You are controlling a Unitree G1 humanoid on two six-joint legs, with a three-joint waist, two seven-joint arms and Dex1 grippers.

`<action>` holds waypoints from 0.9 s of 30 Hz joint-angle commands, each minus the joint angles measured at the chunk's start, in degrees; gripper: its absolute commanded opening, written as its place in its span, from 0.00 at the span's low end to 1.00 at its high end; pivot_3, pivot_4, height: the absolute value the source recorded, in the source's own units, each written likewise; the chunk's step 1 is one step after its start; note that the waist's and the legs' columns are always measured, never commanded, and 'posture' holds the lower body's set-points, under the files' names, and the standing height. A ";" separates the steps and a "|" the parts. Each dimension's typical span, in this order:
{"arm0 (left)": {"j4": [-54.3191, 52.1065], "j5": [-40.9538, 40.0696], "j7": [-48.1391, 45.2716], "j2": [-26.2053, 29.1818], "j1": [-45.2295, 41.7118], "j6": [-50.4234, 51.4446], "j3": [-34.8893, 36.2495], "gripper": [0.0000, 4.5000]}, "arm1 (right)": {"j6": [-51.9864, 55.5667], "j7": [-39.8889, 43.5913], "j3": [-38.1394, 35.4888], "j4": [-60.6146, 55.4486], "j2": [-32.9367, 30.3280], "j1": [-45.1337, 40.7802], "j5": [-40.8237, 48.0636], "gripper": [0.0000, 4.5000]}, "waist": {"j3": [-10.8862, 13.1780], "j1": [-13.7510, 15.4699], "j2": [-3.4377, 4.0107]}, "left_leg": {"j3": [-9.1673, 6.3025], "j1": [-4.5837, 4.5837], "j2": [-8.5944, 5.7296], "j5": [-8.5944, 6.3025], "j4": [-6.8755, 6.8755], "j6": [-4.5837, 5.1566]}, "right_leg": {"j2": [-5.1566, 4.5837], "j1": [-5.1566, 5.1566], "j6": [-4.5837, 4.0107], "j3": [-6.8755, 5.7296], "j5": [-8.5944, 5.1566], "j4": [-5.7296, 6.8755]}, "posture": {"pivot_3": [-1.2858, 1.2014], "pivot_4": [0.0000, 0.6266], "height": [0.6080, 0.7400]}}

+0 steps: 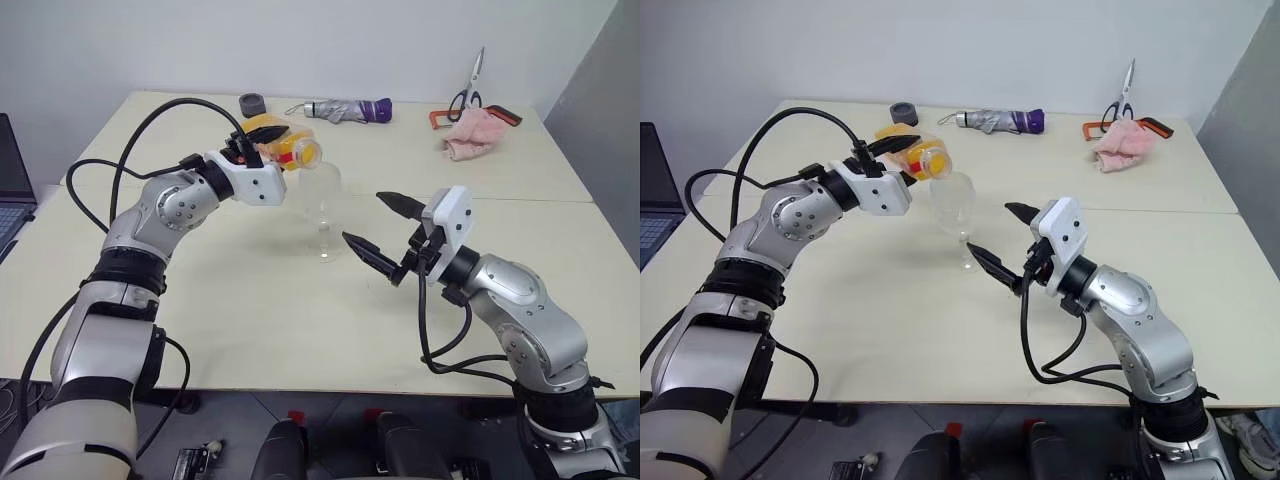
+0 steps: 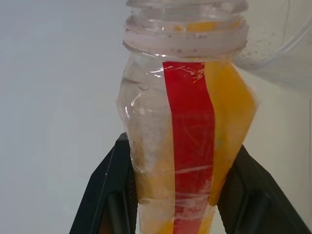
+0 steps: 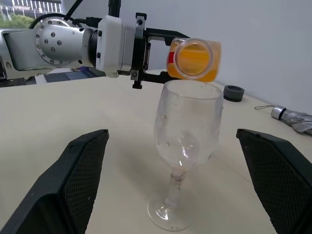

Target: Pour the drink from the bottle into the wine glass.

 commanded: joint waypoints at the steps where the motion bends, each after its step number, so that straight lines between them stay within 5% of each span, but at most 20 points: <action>1: -1.09 0.65 2.75 1.23 -2.86 -1.40 0.23 0.38 | -2.10 1.39 -1.88 -1.33 -0.66 0.50 1.00 1.00 | 0.00 0.00 0.00 | 0.00 0.00 0.00 0.00 0.00 0.00 | 0.00 0.00 0.00 0.00 0.00 0.00 | 0.52 0.24 1.00; 27: 2.09 7.17 9.37 3.18 -6.83 -2.27 -3.18 0.38 | -1.79 3.59 -5.16 -2.77 -3.69 1.86 3.73 1.00 | 0.00 0.00 0.00 | 0.01 0.01 -0.02 0.00 0.01 0.00 | -0.02 0.00 0.00 -0.01 0.00 0.04 | 0.52 0.24 1.00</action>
